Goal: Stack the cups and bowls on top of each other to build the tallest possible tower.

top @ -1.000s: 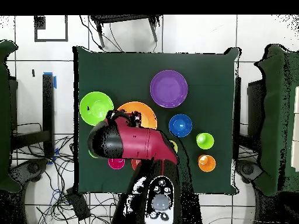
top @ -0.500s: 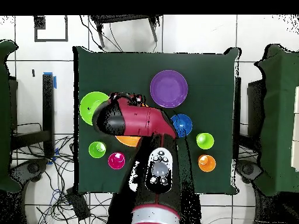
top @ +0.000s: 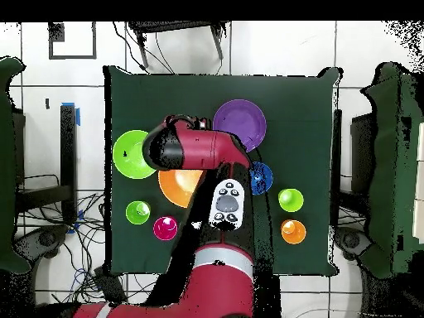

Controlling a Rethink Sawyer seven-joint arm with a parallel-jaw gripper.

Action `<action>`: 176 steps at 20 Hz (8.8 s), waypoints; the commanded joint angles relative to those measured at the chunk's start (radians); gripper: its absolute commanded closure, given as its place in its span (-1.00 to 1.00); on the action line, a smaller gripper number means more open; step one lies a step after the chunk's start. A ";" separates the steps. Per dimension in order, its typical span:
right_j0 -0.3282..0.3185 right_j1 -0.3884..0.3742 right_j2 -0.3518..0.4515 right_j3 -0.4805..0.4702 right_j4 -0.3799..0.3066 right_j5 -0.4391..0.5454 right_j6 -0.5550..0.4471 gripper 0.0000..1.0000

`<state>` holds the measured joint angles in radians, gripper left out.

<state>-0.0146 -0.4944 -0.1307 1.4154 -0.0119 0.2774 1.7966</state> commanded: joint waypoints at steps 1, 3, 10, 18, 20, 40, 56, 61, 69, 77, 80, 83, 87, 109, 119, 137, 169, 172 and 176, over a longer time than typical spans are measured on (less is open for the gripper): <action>-0.034 0.066 0.057 -0.109 -0.082 0.148 -0.055 -1.00; -0.042 0.068 0.067 -0.109 -0.085 0.153 -0.058 -1.00; -0.065 0.104 0.081 -0.131 -0.099 0.152 -0.063 -1.00; -0.105 0.191 0.107 -0.148 -0.146 0.032 -0.072 -1.00; -0.114 0.195 0.117 -0.131 -0.160 0.006 -0.066 -1.00; -0.237 0.189 0.293 -0.025 -0.241 0.032 -0.088 -1.00; -0.230 0.141 0.282 -0.047 -0.271 0.153 -0.104 -1.00; -0.220 0.126 0.266 -0.062 -0.279 0.187 -0.111 -1.00; -0.214 0.112 0.273 -0.082 -0.279 0.222 -0.124 -1.00; -0.214 0.134 0.304 -0.065 -0.268 0.190 -0.088 -1.00; -0.205 0.142 0.299 -0.058 -0.269 0.161 -0.063 -1.00; -0.201 0.145 0.298 -0.051 -0.269 0.146 -0.052 -1.00; -0.195 0.149 0.295 -0.045 -0.272 0.126 -0.040 -1.00; 0.003 0.272 -0.012 -0.097 -0.247 -0.154 0.158 -1.00; 0.081 0.336 -0.157 -0.110 -0.169 -0.306 0.171 -1.00; -0.079 0.287 -0.026 -0.105 -0.268 -0.210 0.000 1.00; -0.533 0.110 0.245 0.080 -0.614 -0.034 -0.101 1.00; -0.526 0.115 0.249 0.076 -0.619 -0.036 -0.085 1.00; -0.518 0.105 0.258 0.078 -0.614 -0.025 -0.081 1.00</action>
<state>-0.5706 -0.4127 -0.0216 1.4658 -0.5555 0.1813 1.8139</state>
